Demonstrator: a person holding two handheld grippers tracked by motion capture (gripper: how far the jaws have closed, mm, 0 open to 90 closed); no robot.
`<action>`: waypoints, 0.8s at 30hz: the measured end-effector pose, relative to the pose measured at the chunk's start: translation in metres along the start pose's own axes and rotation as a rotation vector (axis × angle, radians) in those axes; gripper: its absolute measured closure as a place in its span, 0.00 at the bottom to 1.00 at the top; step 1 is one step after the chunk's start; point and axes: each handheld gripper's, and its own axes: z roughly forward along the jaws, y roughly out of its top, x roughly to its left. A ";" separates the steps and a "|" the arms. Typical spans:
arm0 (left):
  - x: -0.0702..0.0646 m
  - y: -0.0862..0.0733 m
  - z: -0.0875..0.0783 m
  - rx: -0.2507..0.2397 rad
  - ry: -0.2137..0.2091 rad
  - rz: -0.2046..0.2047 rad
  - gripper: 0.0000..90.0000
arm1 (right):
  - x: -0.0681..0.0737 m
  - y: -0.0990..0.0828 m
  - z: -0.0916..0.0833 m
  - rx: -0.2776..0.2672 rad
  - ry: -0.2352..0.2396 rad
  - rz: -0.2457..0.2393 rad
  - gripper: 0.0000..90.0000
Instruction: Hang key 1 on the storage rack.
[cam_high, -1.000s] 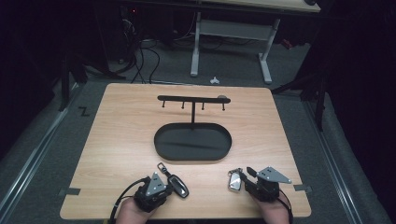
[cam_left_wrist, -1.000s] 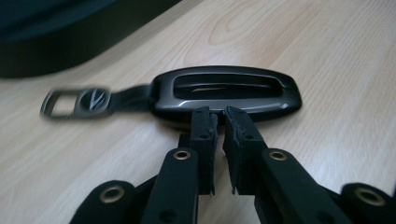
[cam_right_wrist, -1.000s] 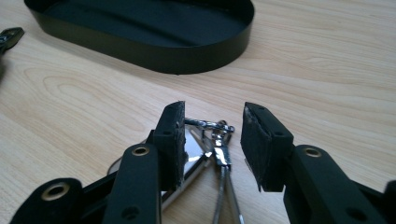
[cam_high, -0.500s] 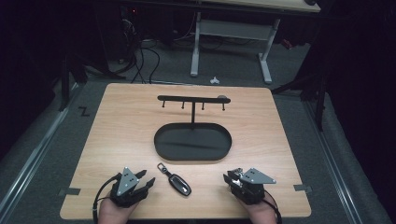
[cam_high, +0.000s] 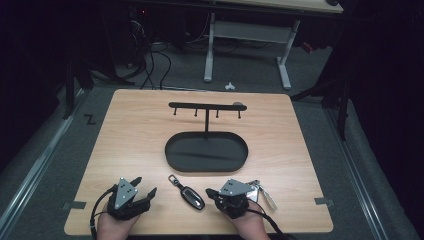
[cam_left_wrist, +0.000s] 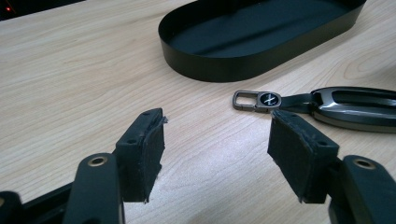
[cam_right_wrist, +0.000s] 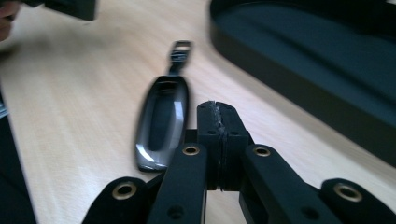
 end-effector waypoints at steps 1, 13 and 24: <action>0.000 -0.001 0.000 -0.002 0.003 0.002 0.41 | 0.003 0.001 0.002 0.005 0.004 -0.012 1.00; 0.004 -0.014 -0.025 -0.010 0.059 -0.008 0.41 | 0.028 0.011 0.035 0.069 0.037 -0.118 1.00; 0.004 -0.011 -0.025 -0.022 0.045 -0.006 0.41 | 0.021 0.005 0.032 0.103 -0.003 -0.101 1.00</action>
